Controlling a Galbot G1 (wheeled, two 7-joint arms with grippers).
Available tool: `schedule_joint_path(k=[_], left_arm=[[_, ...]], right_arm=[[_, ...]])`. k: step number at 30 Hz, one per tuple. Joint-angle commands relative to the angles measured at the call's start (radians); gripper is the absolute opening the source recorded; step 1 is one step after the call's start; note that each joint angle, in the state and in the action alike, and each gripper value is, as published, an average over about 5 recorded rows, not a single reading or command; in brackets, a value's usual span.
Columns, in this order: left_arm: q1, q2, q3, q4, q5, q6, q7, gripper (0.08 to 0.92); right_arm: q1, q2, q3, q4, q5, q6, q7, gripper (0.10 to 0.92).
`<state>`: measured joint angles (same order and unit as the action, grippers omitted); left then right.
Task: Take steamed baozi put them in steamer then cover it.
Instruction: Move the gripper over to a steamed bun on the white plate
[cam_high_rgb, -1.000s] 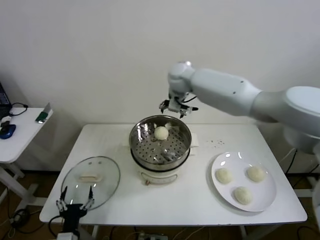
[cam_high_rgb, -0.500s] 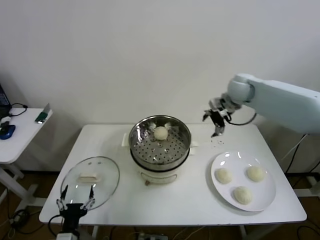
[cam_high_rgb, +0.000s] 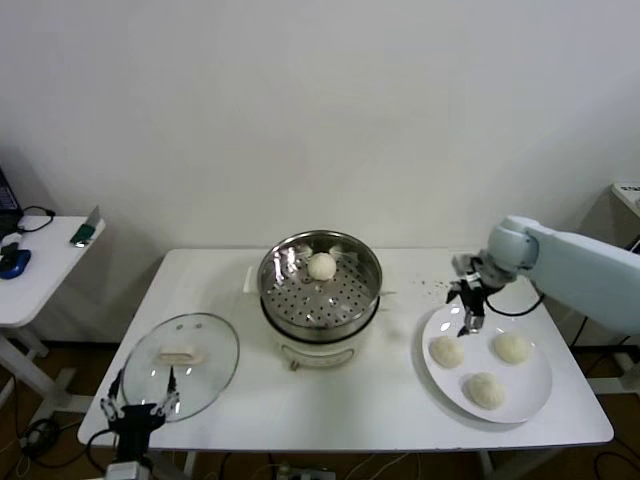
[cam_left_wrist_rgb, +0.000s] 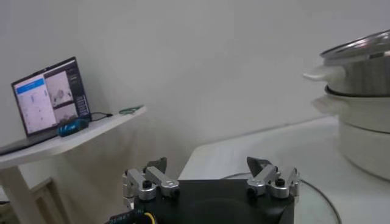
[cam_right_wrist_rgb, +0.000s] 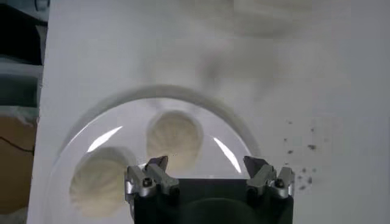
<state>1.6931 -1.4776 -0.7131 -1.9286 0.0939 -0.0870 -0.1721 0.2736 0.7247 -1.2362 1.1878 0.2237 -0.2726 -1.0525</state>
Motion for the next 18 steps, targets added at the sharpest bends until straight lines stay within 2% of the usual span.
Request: schedule_joint_path(k=[1,14,18], left_arm=[[-0.002,-0.002,-0.004,0.009,-0.007,0.010,-0.043,0.823],[-0.004,-0.003,-0.009,0.027,-0.008,0.010,-0.044,0.823],[-0.005,-0.003,-0.010,0.031,-0.009,0.010,-0.045,0.823]], right_arm=[[-0.127,0.021,0.063,-0.025,-0.038,-0.024,-0.004,0.823],[-0.142,0.075,0.066,-0.073,-0.040,-0.014,-0.004,0.822],[-0.139,0.072,0.062,-0.076,-0.044,-0.010,-0.005,0.789]])
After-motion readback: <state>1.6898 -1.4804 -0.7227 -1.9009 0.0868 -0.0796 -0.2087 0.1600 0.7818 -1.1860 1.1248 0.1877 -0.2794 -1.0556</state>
